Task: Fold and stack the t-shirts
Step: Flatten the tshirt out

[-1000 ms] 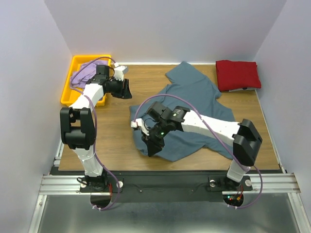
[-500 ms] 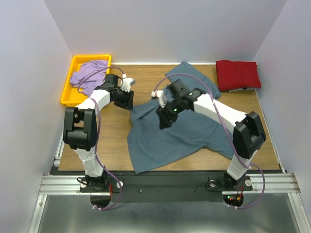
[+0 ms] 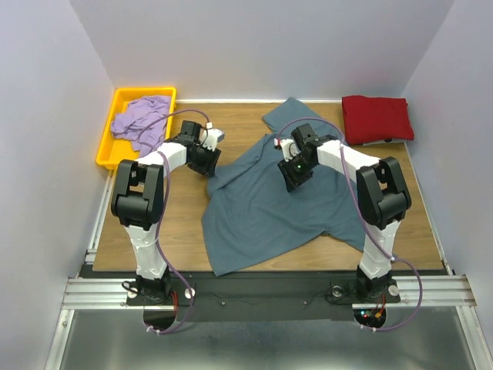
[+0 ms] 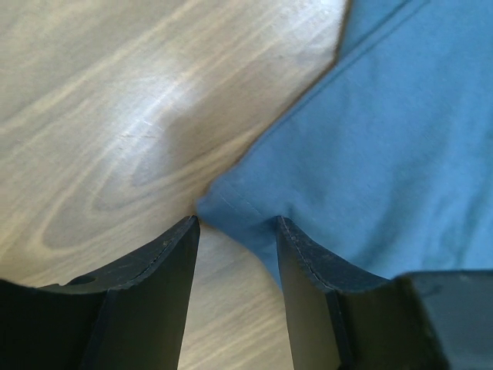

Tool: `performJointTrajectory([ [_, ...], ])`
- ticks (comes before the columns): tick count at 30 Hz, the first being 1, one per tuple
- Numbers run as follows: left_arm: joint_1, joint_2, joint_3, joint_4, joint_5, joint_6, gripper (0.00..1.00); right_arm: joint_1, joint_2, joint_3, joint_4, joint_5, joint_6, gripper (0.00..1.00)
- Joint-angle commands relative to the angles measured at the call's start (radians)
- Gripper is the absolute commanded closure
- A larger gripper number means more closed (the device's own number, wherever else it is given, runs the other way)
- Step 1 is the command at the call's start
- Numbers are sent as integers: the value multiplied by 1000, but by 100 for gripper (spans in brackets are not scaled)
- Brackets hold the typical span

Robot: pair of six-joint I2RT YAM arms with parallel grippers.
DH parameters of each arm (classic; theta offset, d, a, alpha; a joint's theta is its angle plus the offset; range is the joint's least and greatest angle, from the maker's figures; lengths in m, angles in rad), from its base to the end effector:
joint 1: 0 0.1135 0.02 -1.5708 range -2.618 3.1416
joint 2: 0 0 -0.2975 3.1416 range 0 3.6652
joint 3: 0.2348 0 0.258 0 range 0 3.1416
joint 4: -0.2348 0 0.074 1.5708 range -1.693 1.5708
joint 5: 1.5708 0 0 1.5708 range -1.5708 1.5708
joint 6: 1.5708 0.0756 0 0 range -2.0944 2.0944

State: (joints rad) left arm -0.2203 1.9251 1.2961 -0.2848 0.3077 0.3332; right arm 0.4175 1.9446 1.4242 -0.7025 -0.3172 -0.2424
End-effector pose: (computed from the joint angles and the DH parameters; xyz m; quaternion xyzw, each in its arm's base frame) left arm 0.4347 -0.1208 0.1778 0.3031 0.8862 -0.1268 0.3265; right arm 0.3798 0.1942 0.1807 -0.3410 0.9112 0.1699 0.1566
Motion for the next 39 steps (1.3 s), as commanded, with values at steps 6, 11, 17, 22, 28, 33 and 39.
performJointTrajectory([
  [6, -4, -44, 54, 18, -19, 44, 47, -11, 42, -27, 37, 63, 11, 57],
  [11, -4, 3, 98, -16, 11, 56, 46, -11, 43, -28, 35, 58, 14, 58],
  [17, -4, 49, 103, -28, 28, 63, 46, -13, 48, -25, 35, 67, 15, 58],
  [22, -2, 58, 85, -40, 28, 75, 49, -16, 51, -24, 35, 78, 14, 58],
  [28, 28, 34, 86, -63, 28, 92, 85, -17, 62, -30, 35, 90, 14, 59],
  [33, 97, 17, 170, -109, -31, 115, 100, -19, 65, -42, 35, 98, 17, 61],
  [39, 137, 61, 238, -152, -179, 125, 100, -20, 57, -24, 35, 109, 35, 62],
])
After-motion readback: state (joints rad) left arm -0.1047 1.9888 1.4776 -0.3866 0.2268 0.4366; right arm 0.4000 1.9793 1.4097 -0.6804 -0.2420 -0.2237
